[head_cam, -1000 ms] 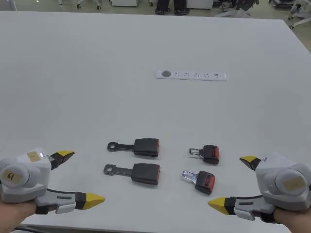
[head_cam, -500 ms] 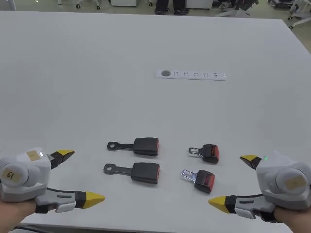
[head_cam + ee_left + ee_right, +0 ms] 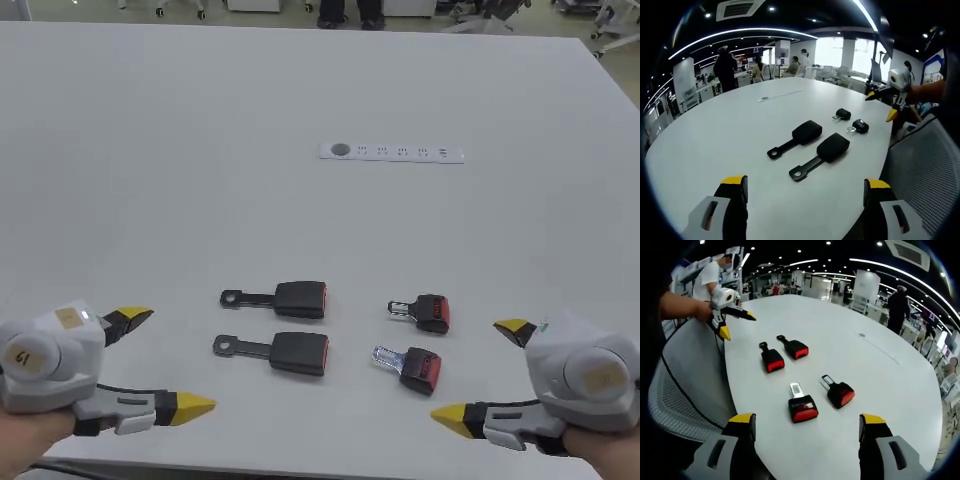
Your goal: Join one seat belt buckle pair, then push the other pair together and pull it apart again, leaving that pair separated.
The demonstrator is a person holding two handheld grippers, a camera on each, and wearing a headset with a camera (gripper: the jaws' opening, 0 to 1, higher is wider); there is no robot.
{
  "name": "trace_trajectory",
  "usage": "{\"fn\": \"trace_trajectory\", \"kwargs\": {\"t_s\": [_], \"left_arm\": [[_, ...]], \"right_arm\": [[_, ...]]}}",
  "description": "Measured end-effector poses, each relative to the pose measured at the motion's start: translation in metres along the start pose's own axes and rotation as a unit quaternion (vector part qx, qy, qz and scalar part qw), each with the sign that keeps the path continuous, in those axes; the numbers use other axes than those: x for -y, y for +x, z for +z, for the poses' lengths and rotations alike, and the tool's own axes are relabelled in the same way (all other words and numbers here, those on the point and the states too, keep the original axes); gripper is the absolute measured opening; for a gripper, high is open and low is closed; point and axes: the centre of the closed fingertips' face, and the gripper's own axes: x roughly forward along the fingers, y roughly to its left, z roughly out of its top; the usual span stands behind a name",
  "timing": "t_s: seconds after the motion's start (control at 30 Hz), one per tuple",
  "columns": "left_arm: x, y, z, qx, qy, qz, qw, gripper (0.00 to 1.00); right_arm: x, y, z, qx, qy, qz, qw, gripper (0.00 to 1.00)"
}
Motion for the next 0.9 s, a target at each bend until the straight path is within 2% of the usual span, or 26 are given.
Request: {"fn": "trace_trajectory", "kwargs": {"t_s": [0.17, 0.33, 0.57, 0.77, 0.9], "left_arm": [[-0.0013, -0.0005, 0.0025, 0.004, -0.006, 0.006, 1.0, 0.96], [0.0, -0.0006, 0.002, 0.0, -0.002, 0.004, 1.0, 0.97], [-0.0018, -0.0003, 0.0021, -0.001, -0.003, 0.007, 1.0, 0.98], [-0.004, -0.0003, 0.0008, 0.0, -0.004, 0.008, 1.0, 0.97], [-0.0032, 0.0006, 0.0001, 0.0, -0.005, 0.005, 1.0, 0.98]], "right_arm": [[-0.0006, -0.0005, 0.001, 0.002, 0.005, 0.001, 1.0, 0.86], [-0.0004, -0.0006, 0.0007, 0.0, -0.006, -0.001, 1.0, 0.88], [-0.0011, 0.0001, 0.0028, 0.001, -0.002, 0.004, 1.0, 0.86], [-0.0018, 0.0004, 0.0008, -0.018, 0.007, 0.01, 0.9998, 0.83], [-0.0006, 0.0015, 0.004, -0.014, 0.002, 0.007, 0.9999, 0.84]]}}
